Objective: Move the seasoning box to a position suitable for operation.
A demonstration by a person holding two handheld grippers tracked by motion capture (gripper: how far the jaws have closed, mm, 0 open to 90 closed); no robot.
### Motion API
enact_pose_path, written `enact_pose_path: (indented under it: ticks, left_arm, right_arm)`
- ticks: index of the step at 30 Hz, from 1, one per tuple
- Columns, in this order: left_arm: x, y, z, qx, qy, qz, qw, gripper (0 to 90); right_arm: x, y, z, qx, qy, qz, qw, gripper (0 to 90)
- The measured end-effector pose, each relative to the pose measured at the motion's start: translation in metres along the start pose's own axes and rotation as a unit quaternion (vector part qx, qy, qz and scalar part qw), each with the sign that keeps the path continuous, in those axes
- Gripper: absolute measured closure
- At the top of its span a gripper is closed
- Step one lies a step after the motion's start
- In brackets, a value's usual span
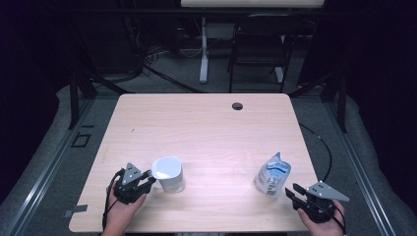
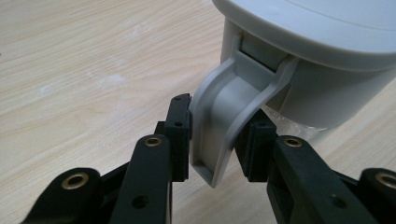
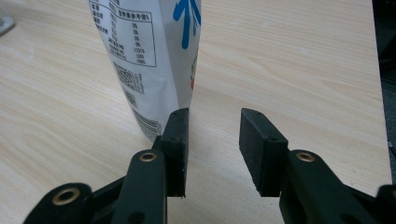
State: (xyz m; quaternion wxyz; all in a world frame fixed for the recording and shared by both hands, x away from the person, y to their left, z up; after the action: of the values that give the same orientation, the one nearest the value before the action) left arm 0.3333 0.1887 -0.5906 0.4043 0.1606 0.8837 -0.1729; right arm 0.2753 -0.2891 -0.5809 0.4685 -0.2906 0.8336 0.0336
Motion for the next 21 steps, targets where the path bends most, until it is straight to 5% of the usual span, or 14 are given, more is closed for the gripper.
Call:
enact_pose_path:
  ticks: [21]
  left_arm:
    - [0.002,-0.020,-0.002,0.013,0.005,0.025,0.9996,69.7]
  right_arm:
    - [-0.001,0.004,0.000,-0.010,-0.003,-0.004,0.9999,63.2]
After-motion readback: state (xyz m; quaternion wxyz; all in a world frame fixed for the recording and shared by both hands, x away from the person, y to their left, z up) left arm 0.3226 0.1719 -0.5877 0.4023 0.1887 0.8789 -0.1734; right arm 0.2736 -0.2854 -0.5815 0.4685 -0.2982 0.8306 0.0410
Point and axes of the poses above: each handheld gripper's, and its own axes: z roughly forward along the jaws, x roughly out of its underside, y roughly to its left, the point moved 7 cm from there along z, roughly forward along the jaws, and after that the axes turned 15 degrees about -z, right-handed, at the moved point
